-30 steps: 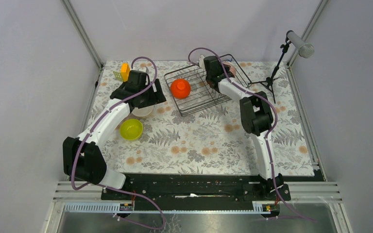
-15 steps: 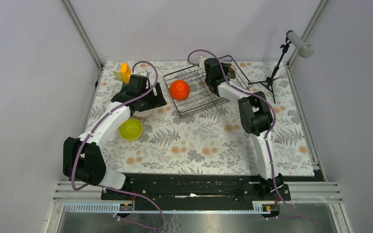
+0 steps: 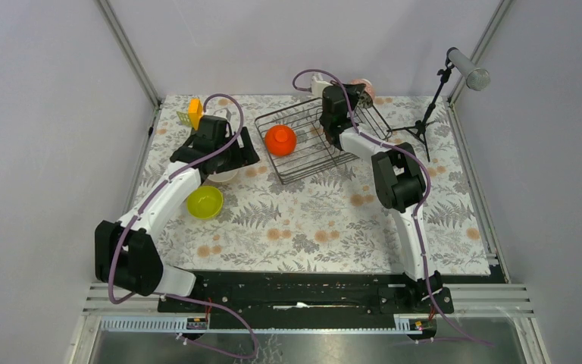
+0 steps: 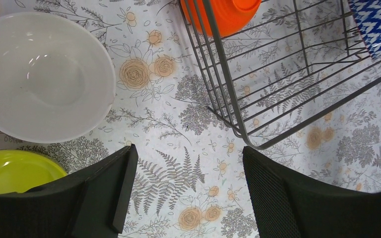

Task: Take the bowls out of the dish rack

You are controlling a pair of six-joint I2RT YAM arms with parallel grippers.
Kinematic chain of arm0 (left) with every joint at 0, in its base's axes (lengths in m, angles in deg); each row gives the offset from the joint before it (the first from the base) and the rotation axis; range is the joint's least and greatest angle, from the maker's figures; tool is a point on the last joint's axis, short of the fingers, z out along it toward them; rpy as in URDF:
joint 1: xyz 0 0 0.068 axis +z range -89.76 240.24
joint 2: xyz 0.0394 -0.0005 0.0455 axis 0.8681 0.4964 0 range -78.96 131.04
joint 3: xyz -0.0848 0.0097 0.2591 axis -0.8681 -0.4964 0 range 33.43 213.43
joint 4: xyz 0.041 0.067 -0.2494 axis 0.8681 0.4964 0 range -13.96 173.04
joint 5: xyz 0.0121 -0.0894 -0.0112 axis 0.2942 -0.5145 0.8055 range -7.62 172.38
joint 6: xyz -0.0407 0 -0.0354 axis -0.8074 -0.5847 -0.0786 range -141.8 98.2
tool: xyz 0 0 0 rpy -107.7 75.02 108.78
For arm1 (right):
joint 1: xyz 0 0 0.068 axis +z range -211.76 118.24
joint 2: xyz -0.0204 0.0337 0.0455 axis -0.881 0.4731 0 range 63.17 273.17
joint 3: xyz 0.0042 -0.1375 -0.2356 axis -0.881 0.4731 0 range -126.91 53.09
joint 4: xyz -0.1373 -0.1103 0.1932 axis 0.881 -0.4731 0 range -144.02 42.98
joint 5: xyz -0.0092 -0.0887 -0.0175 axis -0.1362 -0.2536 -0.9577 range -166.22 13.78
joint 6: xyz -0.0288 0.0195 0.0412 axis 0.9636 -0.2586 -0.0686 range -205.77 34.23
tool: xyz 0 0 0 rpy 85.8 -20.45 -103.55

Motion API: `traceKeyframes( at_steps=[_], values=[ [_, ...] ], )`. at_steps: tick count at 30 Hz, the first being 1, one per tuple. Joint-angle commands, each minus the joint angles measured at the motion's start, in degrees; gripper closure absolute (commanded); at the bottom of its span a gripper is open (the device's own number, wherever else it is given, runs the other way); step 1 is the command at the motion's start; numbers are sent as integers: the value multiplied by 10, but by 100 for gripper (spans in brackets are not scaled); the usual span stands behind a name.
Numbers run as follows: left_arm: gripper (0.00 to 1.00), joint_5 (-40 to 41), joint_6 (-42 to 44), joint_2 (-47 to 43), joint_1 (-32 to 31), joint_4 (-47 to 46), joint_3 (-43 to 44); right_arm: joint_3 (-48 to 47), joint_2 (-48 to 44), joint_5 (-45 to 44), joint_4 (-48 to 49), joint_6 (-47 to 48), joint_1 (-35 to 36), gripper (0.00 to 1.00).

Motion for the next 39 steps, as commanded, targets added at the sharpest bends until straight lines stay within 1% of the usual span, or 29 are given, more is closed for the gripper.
traceKeyframes(
  at_steps=[1,3,7,10,12,16,19,25,28,29,31,34,36,39],
  values=[
    [18,-5,-7,-29,0,-32,4,-48,-55,-29,13,-8,10,100],
    [18,-8,-10,-32,0,-34,4,-63,-69,-28,-36,-52,14,100],
    [18,-18,-16,-46,0,-45,-3,-75,-87,-33,-63,-95,29,100],
    [18,-30,-21,-59,-1,-59,-13,-95,-103,-25,-116,-158,44,100],
    [18,-36,-22,-67,-1,-67,-19,-129,-113,-11,-194,-227,52,100],
    [17,-46,-24,-84,-1,-80,-29,-161,-138,20,-286,-335,61,100],
    [17,-58,-30,-99,-1,-97,-38,-187,-155,54,-378,-433,64,100],
    [17,-79,-47,-114,-1,-121,-47,-231,-194,161,-574,-664,65,100],
    [17,-80,-50,-117,-1,-121,-43,-216,-227,226,-639,-778,65,100],
    [17,-81,-50,-118,-1,-121,-40,-209,-239,240,-657,-794,65,100],
    [17,-82,-50,-118,-1,-121,-35,-191,-268,259,-691,-866,64,100],
    [17,-78,-54,-116,-1,-118,-30,-160,-305,285,-738,-931,64,100],
    [17,-74,-59,-112,-1,-115,-27,-131,-334,307,-771,-980,63,100],
    [17,-69,-60,-107,-1,-109,-23,-52,-388,351,-806,-1052,61,100]
  ],
)
